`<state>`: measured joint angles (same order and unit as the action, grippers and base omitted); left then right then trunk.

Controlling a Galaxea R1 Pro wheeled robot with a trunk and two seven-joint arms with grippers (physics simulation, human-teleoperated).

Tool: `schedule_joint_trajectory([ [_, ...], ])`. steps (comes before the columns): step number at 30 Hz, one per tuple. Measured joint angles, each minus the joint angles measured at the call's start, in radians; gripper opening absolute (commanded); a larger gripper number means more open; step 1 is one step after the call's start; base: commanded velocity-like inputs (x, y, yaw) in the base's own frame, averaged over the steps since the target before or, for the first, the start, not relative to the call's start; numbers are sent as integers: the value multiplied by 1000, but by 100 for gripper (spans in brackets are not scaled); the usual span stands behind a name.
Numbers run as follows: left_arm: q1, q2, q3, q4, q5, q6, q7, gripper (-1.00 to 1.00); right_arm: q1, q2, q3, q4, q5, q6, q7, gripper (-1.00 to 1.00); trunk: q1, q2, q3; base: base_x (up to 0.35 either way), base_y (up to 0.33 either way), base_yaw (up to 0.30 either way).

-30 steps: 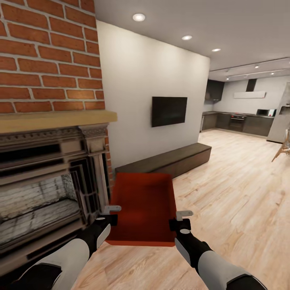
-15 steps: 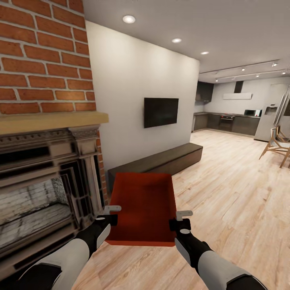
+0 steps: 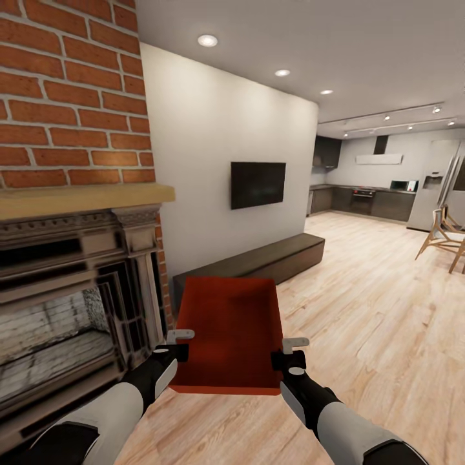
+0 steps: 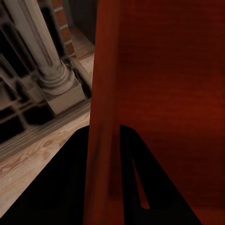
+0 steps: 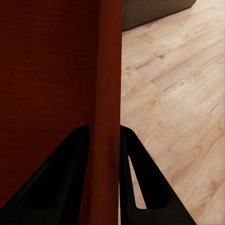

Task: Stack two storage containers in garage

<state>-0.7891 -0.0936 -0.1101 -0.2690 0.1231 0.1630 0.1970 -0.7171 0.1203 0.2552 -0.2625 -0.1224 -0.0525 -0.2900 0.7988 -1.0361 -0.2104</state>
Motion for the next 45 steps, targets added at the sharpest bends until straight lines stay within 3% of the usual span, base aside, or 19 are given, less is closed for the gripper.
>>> schedule_joint_trajectory([
  [23,0,0,0,0,0,2,0,-100,0,0,0,0,-1,1,0,-100,0,0,36,0,0,0],
  [45,0,0,0,0,0,2,0,-100,0,0,1,0,-1,2,0,-100,0,0,38,0,0,0],
])
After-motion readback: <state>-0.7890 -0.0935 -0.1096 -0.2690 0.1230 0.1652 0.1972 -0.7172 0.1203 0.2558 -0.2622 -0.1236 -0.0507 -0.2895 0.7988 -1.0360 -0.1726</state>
